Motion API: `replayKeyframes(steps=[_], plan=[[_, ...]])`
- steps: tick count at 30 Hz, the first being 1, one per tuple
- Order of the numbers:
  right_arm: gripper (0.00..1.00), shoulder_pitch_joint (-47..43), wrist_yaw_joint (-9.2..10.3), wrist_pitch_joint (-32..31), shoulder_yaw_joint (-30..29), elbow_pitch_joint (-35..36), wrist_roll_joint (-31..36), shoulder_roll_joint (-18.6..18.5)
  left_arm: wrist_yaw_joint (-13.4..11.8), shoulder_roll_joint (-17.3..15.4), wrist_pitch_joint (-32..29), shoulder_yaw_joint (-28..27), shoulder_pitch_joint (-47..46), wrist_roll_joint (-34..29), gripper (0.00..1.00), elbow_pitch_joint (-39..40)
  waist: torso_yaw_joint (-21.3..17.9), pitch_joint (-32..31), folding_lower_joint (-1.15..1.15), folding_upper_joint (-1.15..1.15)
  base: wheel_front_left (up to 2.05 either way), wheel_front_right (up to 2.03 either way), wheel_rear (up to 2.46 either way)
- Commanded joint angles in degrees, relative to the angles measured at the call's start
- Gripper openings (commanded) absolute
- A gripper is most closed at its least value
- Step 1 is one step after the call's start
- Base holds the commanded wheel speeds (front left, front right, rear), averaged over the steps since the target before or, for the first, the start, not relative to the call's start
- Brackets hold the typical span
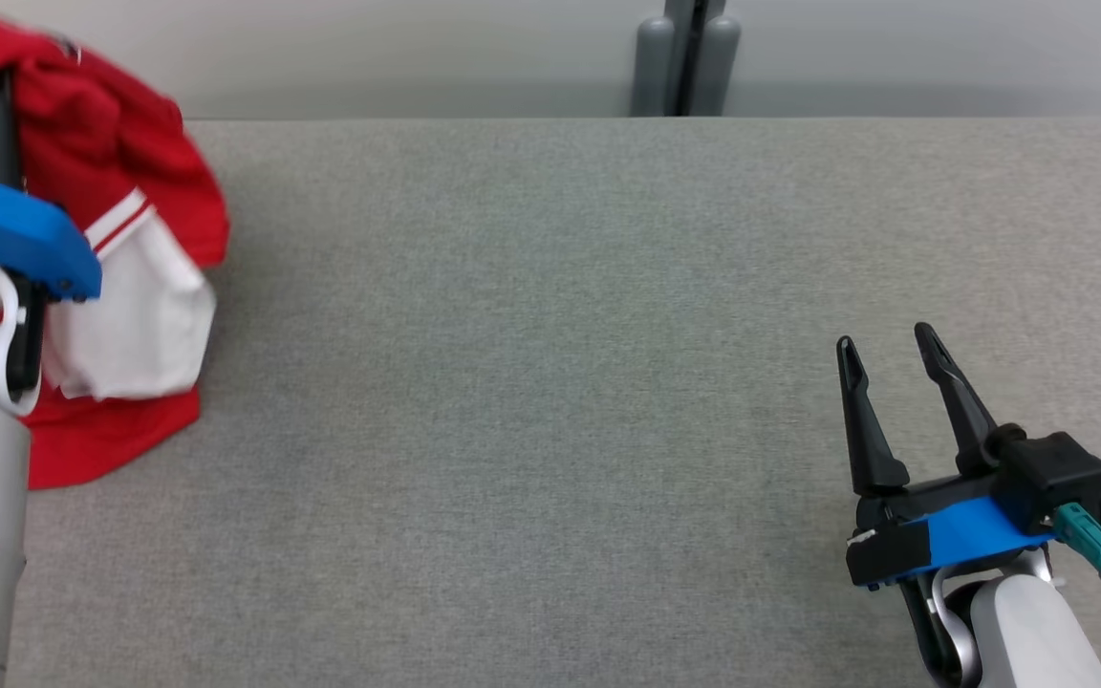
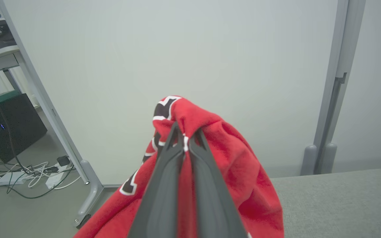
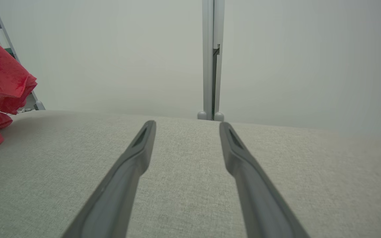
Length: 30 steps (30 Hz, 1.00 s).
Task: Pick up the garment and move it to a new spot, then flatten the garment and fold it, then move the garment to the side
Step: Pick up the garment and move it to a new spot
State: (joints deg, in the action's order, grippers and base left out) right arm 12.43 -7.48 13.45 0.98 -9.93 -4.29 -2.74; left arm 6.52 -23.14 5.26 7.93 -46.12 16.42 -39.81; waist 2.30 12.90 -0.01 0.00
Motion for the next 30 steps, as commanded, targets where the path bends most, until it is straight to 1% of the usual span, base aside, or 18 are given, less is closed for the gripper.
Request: replayKeyframes(steps=[1, 4, 8, 12, 16, 17, 20, 24, 27, 30], plan=[[1.00, -0.9, -0.03, 0.4, -0.1, -0.4, -0.4, -0.3, -0.4, 0.2, 0.5, 0.5, -1.4, -0.6, 0.00, 2.2, -1.2, -1.2, 0.01, 0.00, 0.00, 0.00, 0.00], [1.00, -1.0, -0.03, 0.8, 0.1, -1.2, -1.5, -0.3, -0.7, 0.6, 0.7, 1.4, -2.9, -1.4, 0.00, 7.6, -2.5, -2.2, 0.01, 0.00, 0.00, 0.00, 0.00], [1.00, -0.8, -0.03, 1.3, 0.5, -2.2, -2.9, -0.3, -1.0, 0.8, -1.3, 2.8, -4.6, -2.1, 0.00, 15.9, -5.3, -2.7, 0.01, 0.00, 0.00, 0.00, 0.00], [1.00, -0.4, -0.03, 1.6, 1.2, -2.8, -4.1, -0.3, -1.1, 0.7, -4.4, 4.2, -6.2, -2.9, 0.00, 23.8, -9.2, -2.5, 0.01, 0.00, 0.00, 0.00, 0.00], [1.00, -0.2, -0.03, 1.8, 1.0, -3.2, -5.0, -0.3, -1.0, 1.6, -7.4, 6.1, -7.7, -2.9, 0.00, 30.0, -13.3, -1.7, 0.01, 0.00, 0.00, 0.00, 0.00], [1.00, -0.2, -0.03, 1.8, 1.0, -3.2, -5.0, -0.3, -1.0, 1.6, -7.4, 6.1, -7.7, -2.9, 0.00, 30.0, -13.3, -1.7, 0.01, 0.00, 0.00, 0.00, 0.00], [1.00, 0.1, -0.03, 1.8, 0.9, -2.7, -5.9, -0.3, -0.8, 2.7, -9.0, 7.5, -8.3, -2.5, 0.00, 32.6, -16.0, -0.7, 0.01, 0.00, 0.00, 0.00, 0.00], [1.00, 0.1, -0.03, 1.8, 0.7, -1.9, -6.9, -0.3, -0.5, 3.4, -10.2, 9.5, -7.2, -2.2, 0.00, 33.2, -18.7, 0.5, 0.01, 0.00, 0.00, 0.00, 0.00], [1.00, 0.1, -0.03, 1.8, 0.4, -1.5, -7.1, -0.3, -0.4, 4.0, -10.0, 10.9, -5.4, -1.8, 0.00, 32.3, -19.8, 1.1, 0.01, 0.00, 0.00, 0.00, 0.00], [1.00, -0.2, -0.03, 1.8, 0.1, -1.3, -7.2, -0.3, -0.2, 4.8, -9.4, 12.4, -2.7, -1.3, 0.00, 30.9, -20.0, 1.2, 0.01, 0.00, 0.00, 0.00, 0.00]])
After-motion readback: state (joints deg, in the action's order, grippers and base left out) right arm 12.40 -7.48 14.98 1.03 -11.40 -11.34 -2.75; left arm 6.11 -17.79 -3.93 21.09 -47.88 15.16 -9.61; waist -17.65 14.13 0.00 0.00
